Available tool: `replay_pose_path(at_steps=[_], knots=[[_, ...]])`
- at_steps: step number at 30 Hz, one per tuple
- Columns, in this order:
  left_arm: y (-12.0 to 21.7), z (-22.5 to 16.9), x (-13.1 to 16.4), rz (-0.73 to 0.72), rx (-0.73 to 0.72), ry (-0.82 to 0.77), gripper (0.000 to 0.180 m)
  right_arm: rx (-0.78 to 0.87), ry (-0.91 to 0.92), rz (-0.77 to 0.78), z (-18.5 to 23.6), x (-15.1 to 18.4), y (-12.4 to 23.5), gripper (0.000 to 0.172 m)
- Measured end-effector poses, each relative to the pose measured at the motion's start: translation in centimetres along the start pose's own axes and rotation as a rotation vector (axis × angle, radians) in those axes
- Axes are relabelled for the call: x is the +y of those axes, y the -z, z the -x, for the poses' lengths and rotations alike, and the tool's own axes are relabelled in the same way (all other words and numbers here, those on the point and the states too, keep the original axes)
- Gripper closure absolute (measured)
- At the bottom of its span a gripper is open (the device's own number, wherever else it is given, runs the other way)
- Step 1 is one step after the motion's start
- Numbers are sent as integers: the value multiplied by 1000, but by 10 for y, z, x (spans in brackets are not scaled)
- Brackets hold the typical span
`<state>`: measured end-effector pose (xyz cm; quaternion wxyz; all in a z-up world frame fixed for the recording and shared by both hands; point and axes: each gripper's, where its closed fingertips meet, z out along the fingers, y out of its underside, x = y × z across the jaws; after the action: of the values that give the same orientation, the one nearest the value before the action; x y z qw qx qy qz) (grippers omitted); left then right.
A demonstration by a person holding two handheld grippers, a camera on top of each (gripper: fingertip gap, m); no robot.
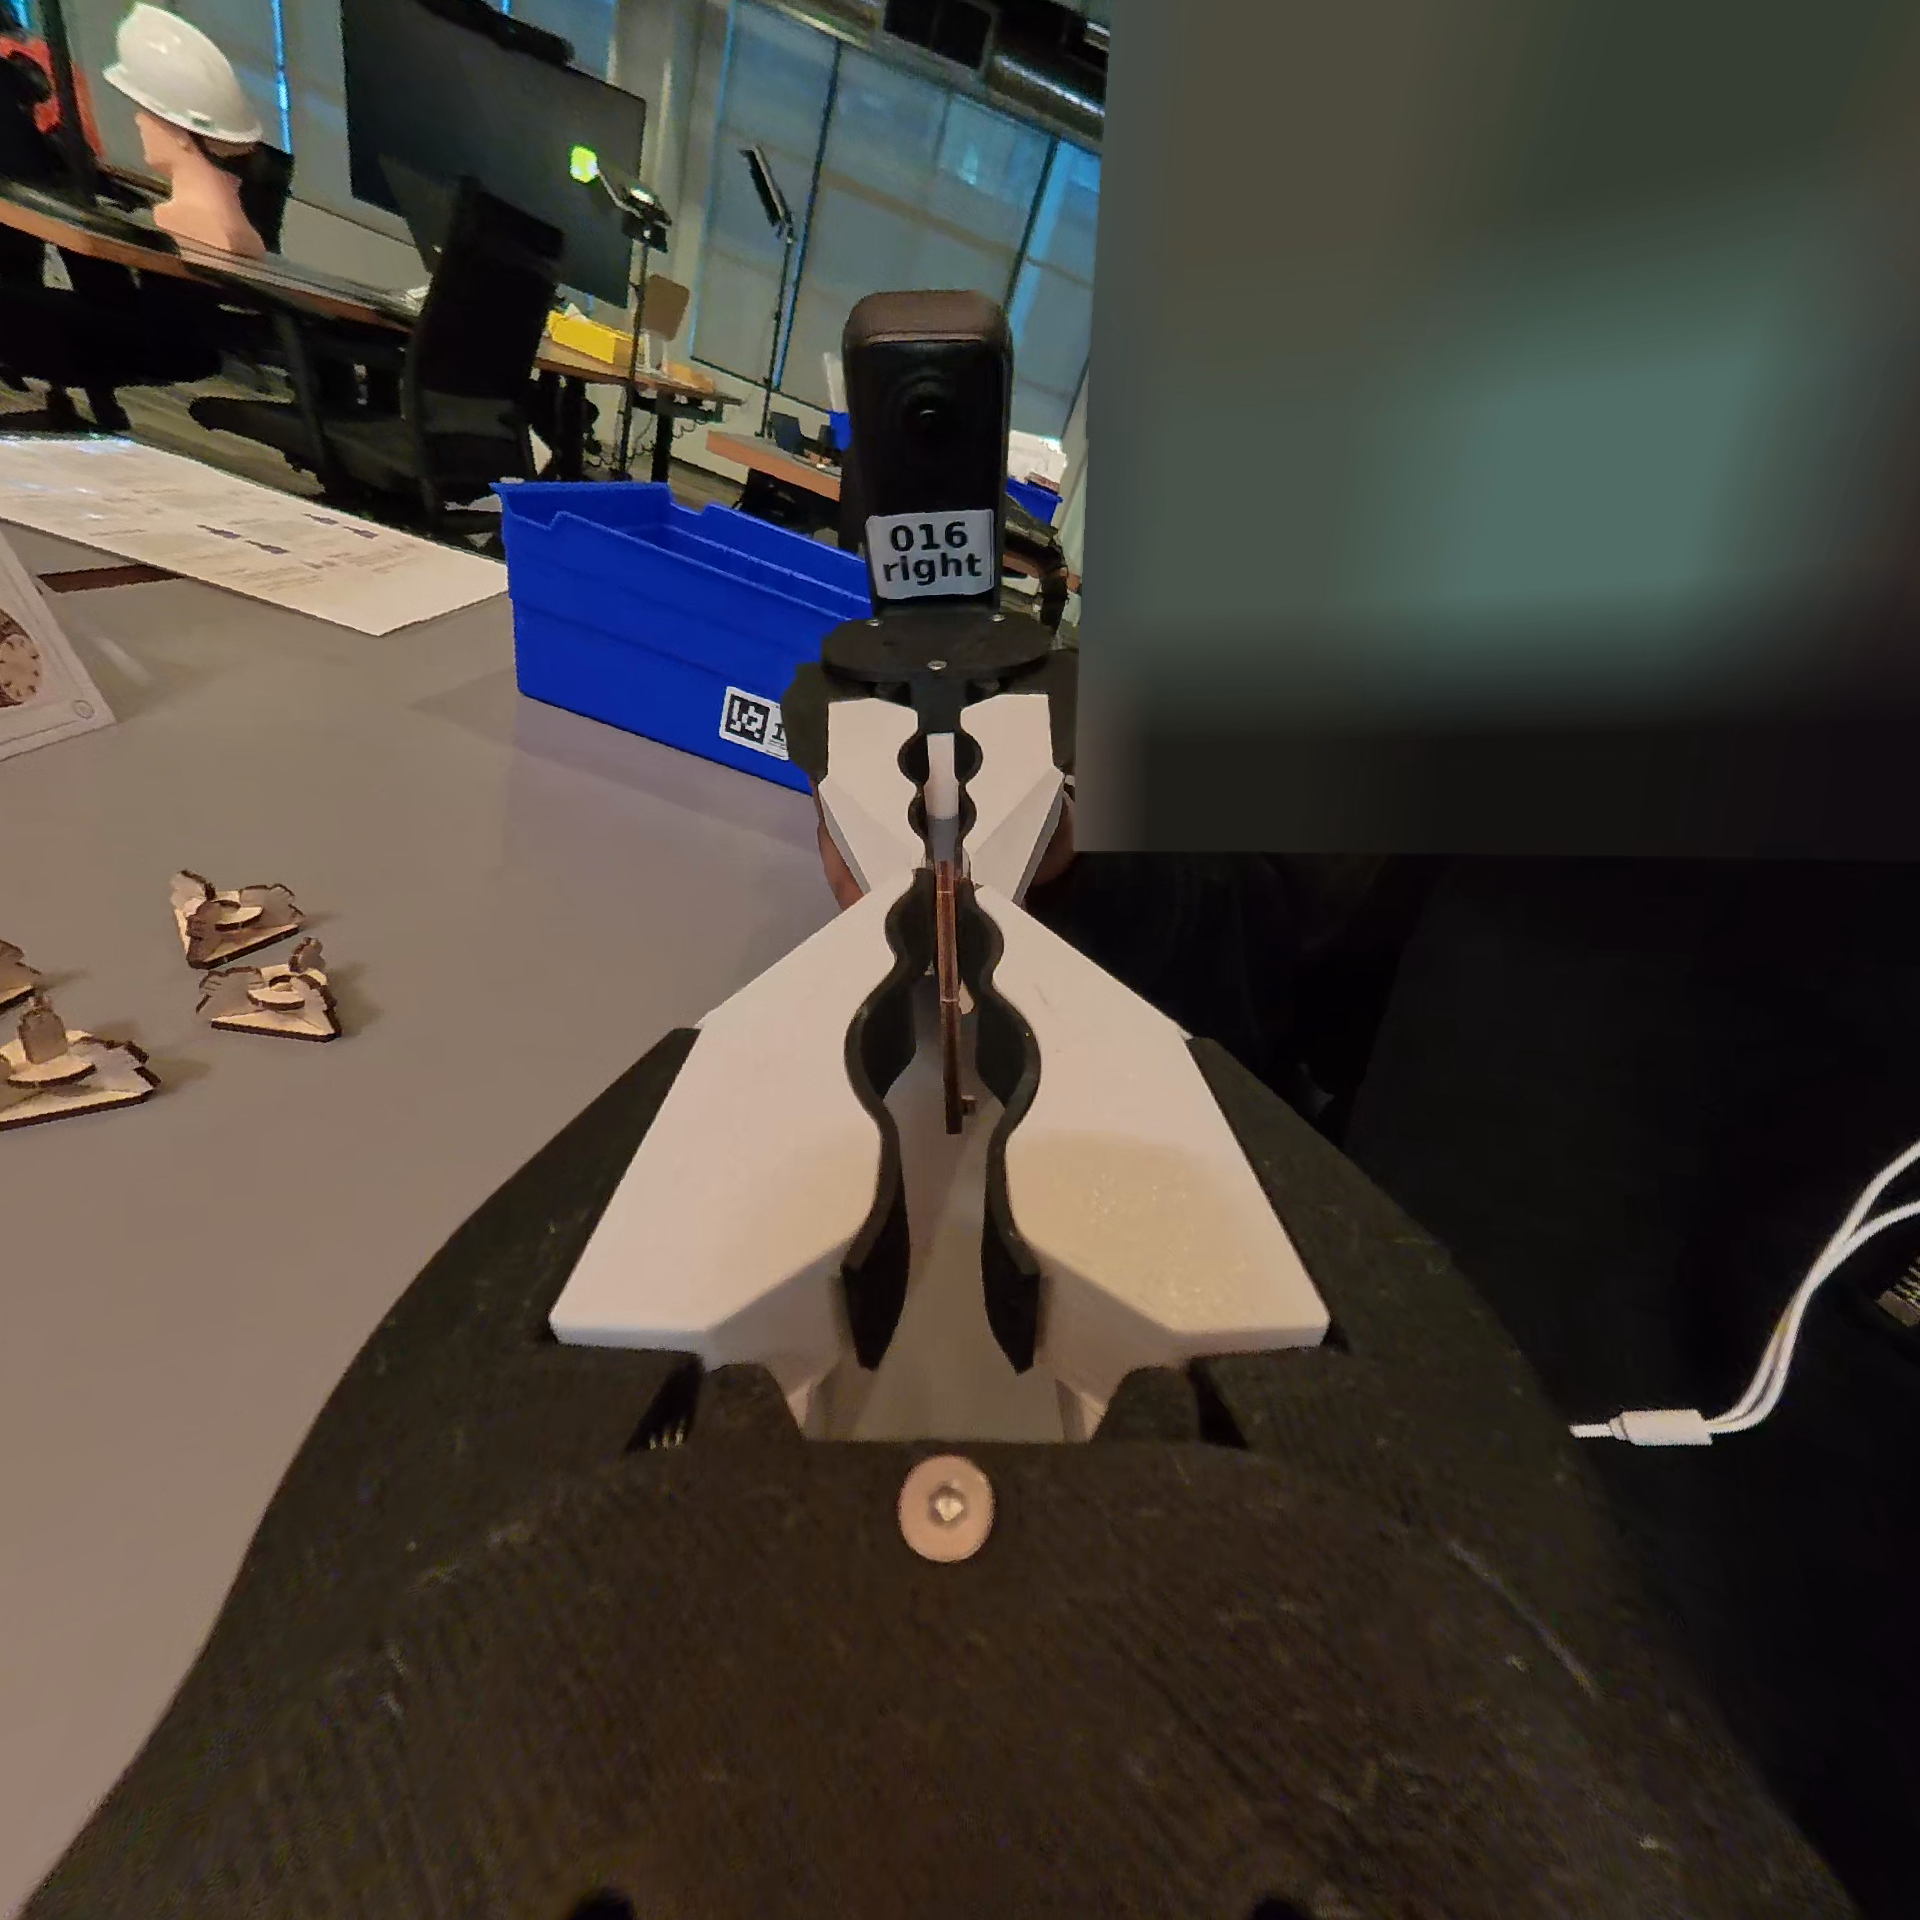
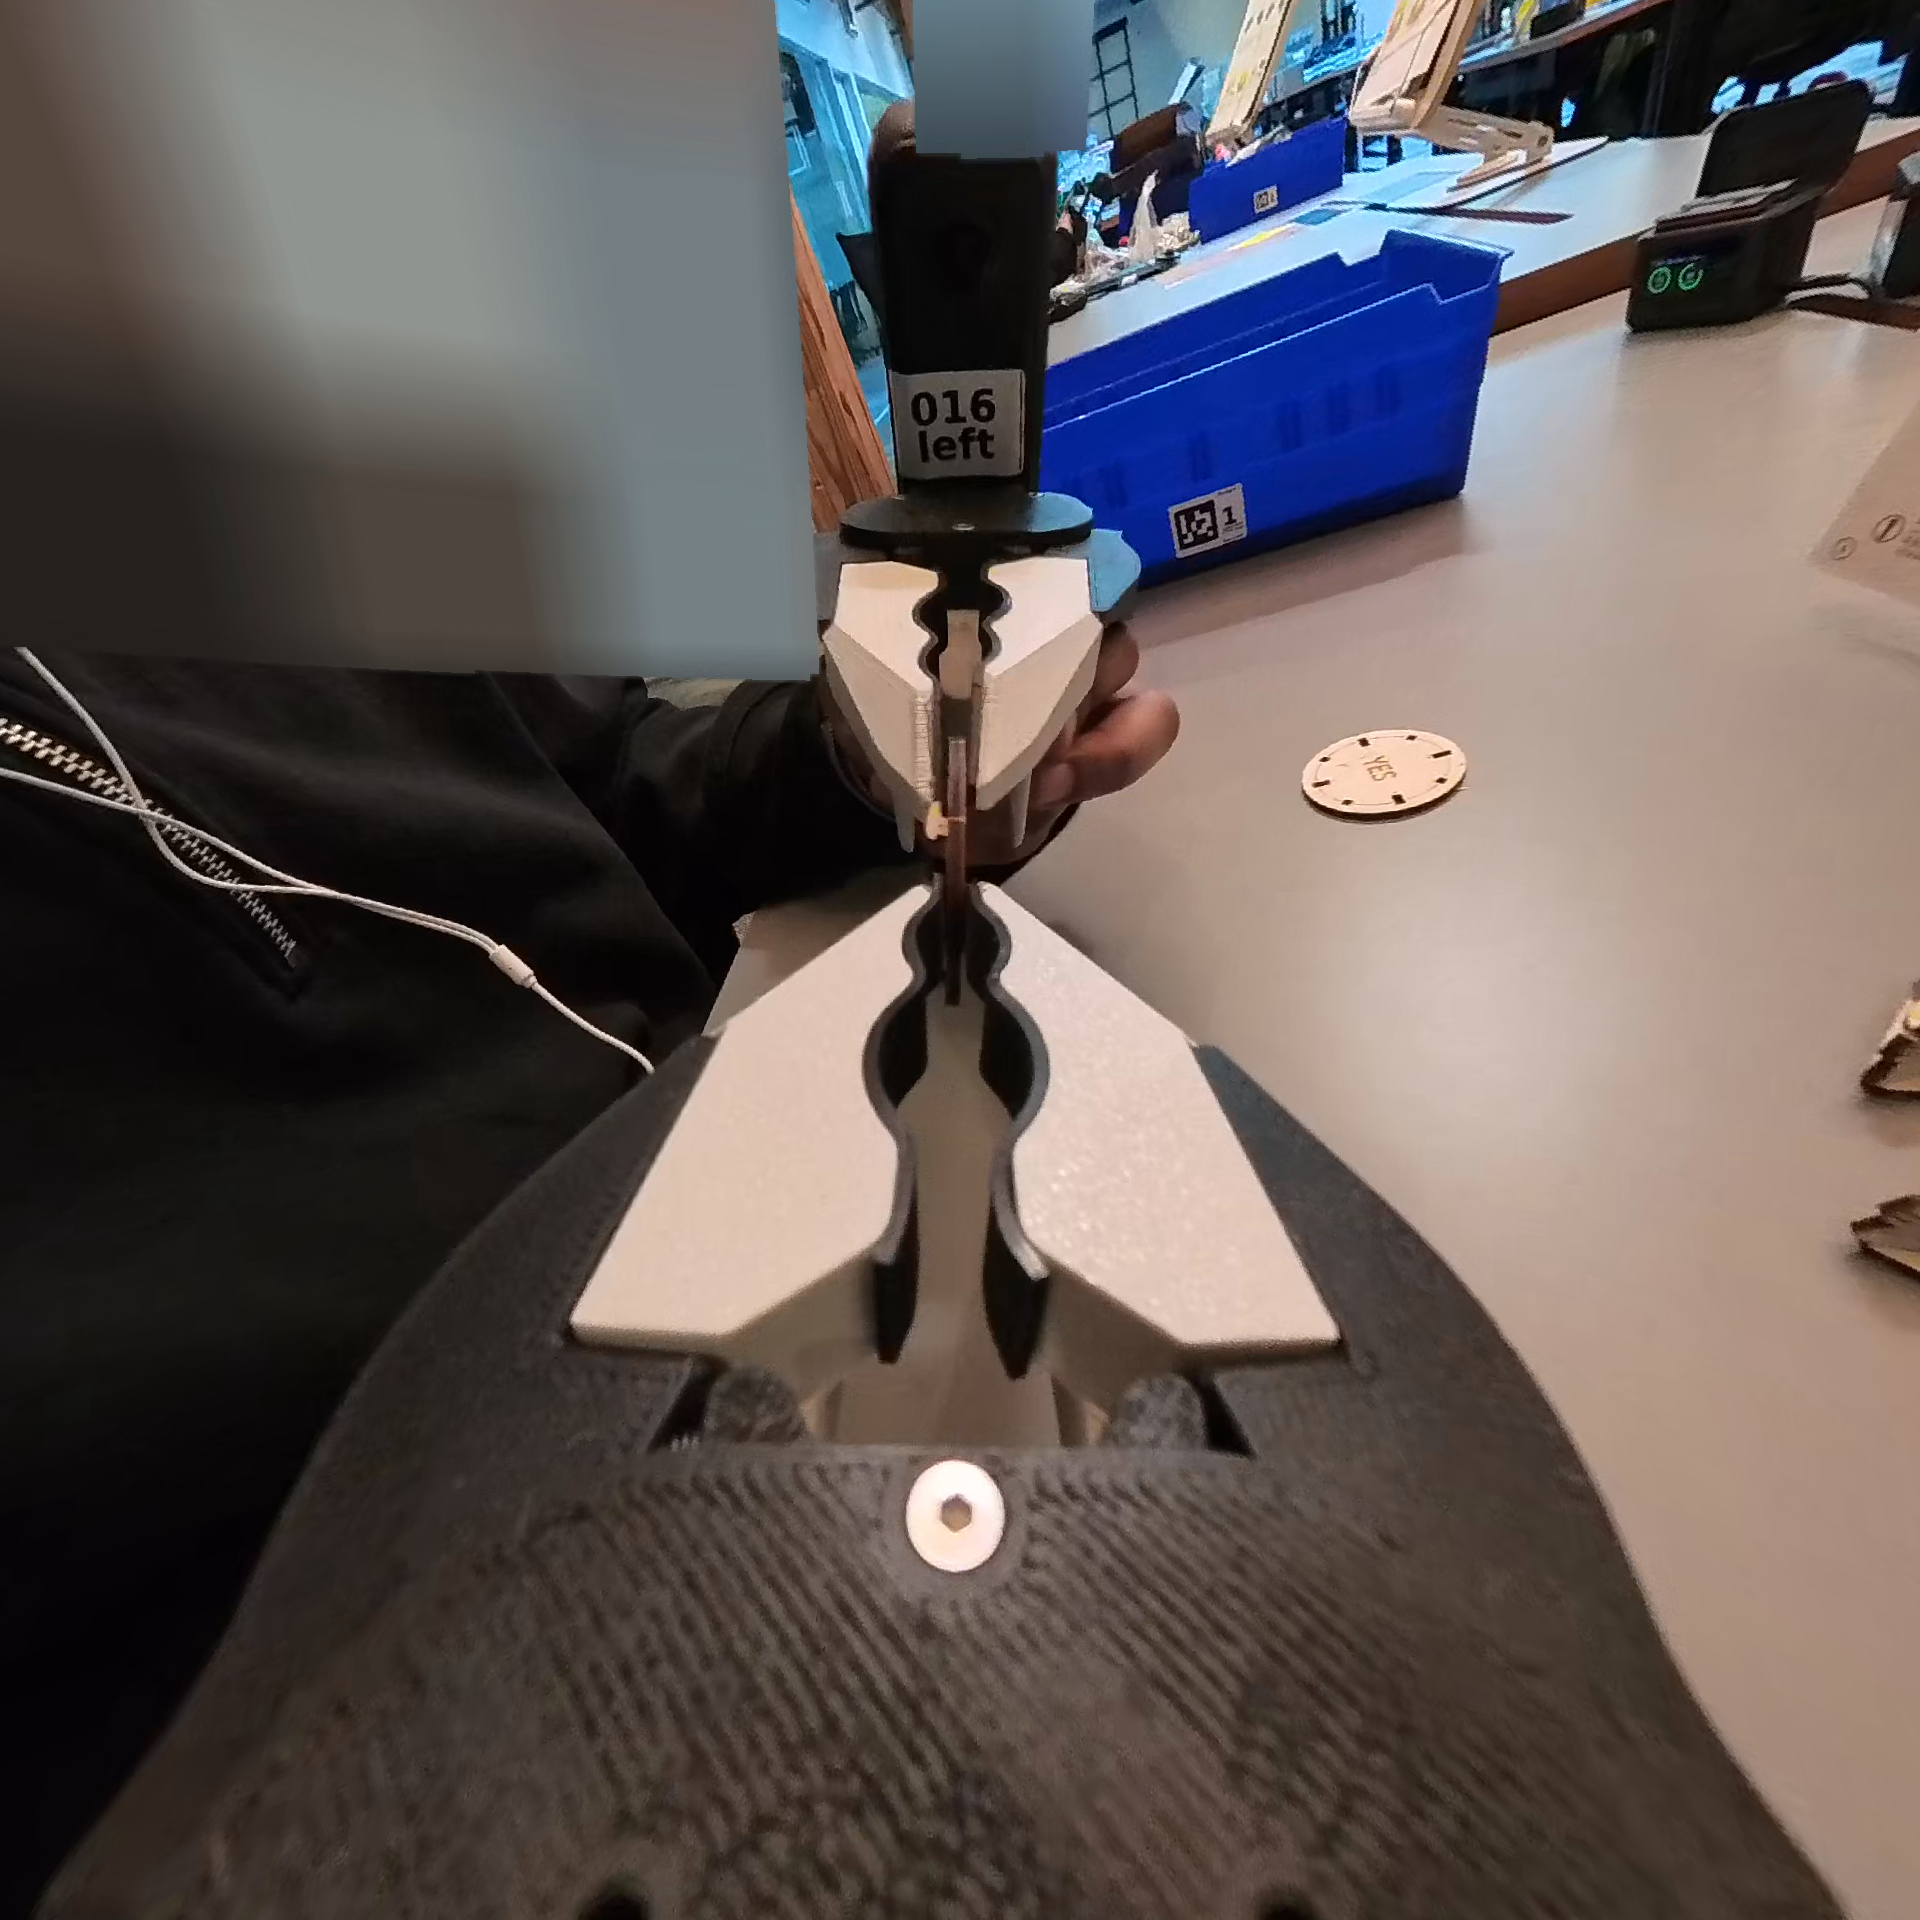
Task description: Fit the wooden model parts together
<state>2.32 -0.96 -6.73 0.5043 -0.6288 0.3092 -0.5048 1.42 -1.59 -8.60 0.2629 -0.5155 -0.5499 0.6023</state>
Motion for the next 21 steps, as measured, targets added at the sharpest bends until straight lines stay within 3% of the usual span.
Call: replay_pose_path(at_steps=[7,15,21], knots=[[1,10,3,16,-56,1,178,26,-58,13,-8,3,0,172],[9,55,15,89,-331,-12,167,125,-572,147,-53,59,-3,172],[6,69,47,315,-460,-176,171,282,-496,240,-70,74,3,163]])
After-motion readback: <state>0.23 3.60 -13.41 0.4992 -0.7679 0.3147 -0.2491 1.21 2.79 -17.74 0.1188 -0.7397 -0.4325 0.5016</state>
